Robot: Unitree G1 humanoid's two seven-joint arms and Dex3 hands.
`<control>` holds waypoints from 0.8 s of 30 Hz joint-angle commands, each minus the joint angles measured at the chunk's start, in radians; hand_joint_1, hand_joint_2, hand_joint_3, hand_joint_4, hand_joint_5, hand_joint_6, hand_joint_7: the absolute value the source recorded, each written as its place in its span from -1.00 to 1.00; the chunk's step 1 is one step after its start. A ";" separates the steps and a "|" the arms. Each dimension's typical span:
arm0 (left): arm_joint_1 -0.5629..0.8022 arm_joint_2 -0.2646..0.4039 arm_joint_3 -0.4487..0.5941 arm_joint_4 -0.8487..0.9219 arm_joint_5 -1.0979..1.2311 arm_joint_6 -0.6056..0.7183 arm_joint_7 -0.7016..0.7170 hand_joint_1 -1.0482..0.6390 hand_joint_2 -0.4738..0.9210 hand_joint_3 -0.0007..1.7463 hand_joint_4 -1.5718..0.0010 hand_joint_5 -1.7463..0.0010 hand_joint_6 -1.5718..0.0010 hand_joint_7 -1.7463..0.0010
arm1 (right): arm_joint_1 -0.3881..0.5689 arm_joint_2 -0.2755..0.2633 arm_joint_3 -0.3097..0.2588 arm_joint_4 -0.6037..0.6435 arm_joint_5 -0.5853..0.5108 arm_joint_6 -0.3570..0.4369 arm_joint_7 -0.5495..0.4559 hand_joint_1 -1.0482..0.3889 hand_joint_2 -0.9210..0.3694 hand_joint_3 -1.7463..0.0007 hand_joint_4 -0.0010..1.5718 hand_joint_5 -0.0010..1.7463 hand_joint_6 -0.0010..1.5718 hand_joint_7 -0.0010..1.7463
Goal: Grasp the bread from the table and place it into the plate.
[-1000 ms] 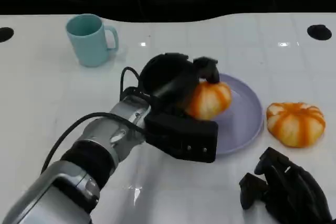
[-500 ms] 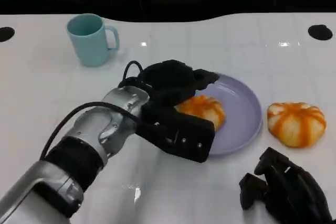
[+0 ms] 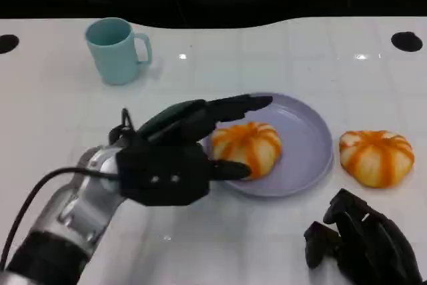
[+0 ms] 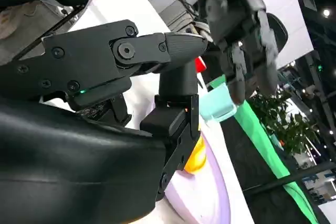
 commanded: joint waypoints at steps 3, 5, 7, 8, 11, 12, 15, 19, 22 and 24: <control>0.158 -0.039 0.108 -0.068 -0.336 0.006 -0.175 -0.48 1.00 -0.59 0.20 -0.32 -0.01 0.75 | 0.015 -0.005 0.004 -0.019 0.000 0.007 -0.019 -0.33 -1.00 0.72 -0.01 0.91 -0.12 0.60; 0.207 -0.032 0.126 -0.100 -0.397 0.019 -0.227 -0.52 1.00 -0.56 0.15 -0.60 -0.04 0.40 | 0.018 -0.005 0.005 -0.028 0.003 0.016 -0.023 -0.33 -1.00 0.73 0.00 0.91 -0.12 0.61; 0.266 -0.035 0.142 -0.139 -0.441 0.038 -0.251 -0.56 1.00 -0.57 0.15 -0.78 0.06 -0.04 | 0.019 -0.005 0.004 -0.028 0.008 0.020 -0.020 -0.32 -1.00 0.74 0.00 0.91 -0.12 0.61; 0.296 -0.039 0.149 -0.158 -0.465 0.054 -0.260 -0.60 1.00 -0.58 0.18 -0.88 0.11 -0.29 | 0.018 -0.006 0.004 -0.026 0.007 0.017 -0.017 -0.33 -1.00 0.74 0.00 0.92 -0.12 0.61; 0.375 -0.067 0.170 -0.219 -0.559 0.152 -0.274 -0.63 1.00 -0.60 0.18 -0.98 0.17 -0.55 | 0.018 -0.009 0.004 -0.023 0.004 0.006 -0.006 -0.32 -1.00 0.72 -0.01 0.92 -0.13 0.61; 0.404 -0.081 0.178 -0.239 -0.601 0.189 -0.281 -0.62 1.00 -0.62 0.16 -0.99 0.19 -0.62 | 0.018 -0.009 0.004 -0.023 0.005 0.006 -0.004 -0.32 -1.00 0.71 -0.01 0.92 -0.13 0.61; 0.477 -0.106 0.187 -0.290 -0.660 0.247 -0.293 -0.60 1.00 -0.56 0.12 -1.00 0.25 -0.75 | 0.018 -0.009 0.002 -0.023 0.011 0.015 -0.002 -0.32 -1.00 0.71 -0.01 0.93 -0.12 0.61; 0.557 -0.120 0.186 -0.335 -0.668 0.273 -0.298 -0.54 1.00 -0.52 0.02 -1.00 0.27 -0.92 | 0.024 -0.009 0.006 -0.034 0.006 0.017 -0.008 -0.32 -1.00 0.71 -0.01 0.94 -0.11 0.61; 0.607 -0.139 0.186 -0.347 -0.672 0.267 -0.307 -0.54 1.00 -0.53 -0.04 -1.00 0.27 -0.99 | 0.027 -0.012 0.006 -0.037 0.007 0.017 -0.005 -0.32 -1.00 0.71 -0.01 0.95 -0.11 0.62; 0.630 -0.152 0.184 -0.350 -0.670 0.256 -0.310 -0.54 1.00 -0.54 -0.04 -1.00 0.26 -1.00 | 0.026 -0.015 0.004 -0.028 0.007 0.012 0.002 -0.33 -1.00 0.71 -0.01 0.95 -0.11 0.62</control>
